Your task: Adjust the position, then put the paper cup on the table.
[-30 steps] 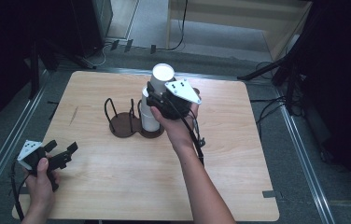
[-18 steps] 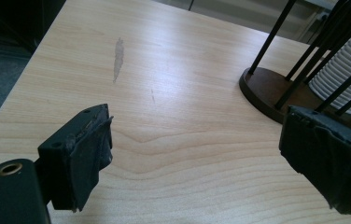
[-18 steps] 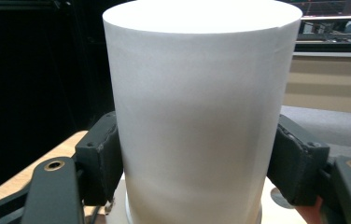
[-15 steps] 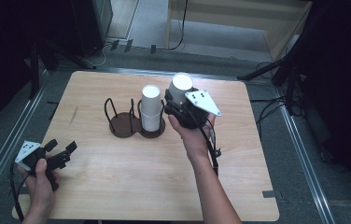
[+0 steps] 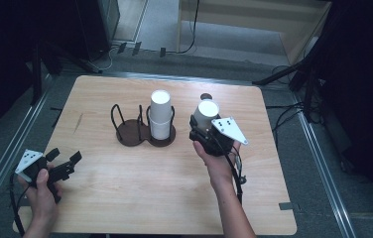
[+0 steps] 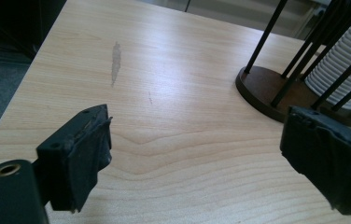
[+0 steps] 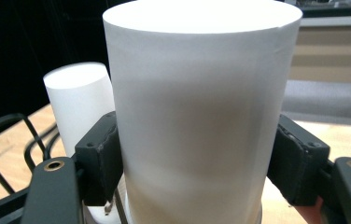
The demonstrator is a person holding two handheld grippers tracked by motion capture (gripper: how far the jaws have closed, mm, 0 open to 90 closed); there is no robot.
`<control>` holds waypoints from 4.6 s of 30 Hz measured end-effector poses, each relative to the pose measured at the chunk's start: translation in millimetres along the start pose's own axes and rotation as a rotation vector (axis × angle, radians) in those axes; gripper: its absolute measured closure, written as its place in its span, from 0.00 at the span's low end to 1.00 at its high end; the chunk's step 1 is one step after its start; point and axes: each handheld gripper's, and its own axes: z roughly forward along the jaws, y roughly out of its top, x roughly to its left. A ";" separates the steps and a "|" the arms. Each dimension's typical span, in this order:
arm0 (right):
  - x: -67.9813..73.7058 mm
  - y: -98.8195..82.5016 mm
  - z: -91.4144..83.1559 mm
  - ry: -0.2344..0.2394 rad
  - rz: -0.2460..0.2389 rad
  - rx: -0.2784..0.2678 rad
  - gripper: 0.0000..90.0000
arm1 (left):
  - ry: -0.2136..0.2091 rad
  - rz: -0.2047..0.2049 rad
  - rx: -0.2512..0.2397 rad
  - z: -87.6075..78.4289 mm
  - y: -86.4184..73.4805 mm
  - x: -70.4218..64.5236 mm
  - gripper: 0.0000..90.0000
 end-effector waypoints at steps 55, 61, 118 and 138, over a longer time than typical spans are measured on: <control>20.5 -87.6 -20.5 0.077 -0.072 0.124 0.31 | -0.271 0.214 0.050 27.6 54.9 -127.5 0.02; 32.2 -91.9 -19.8 0.104 -0.097 0.131 0.31 | -0.329 0.222 0.070 29.1 52.9 -142.3 0.02; 89.0 -105.9 -28.0 0.217 -0.268 0.132 0.31 | -0.584 0.368 0.223 32.1 39.3 -214.7 0.18; 95.4 -108.0 -29.4 0.260 -0.303 0.136 0.30 | -0.549 0.448 0.217 28.4 36.9 -221.2 0.37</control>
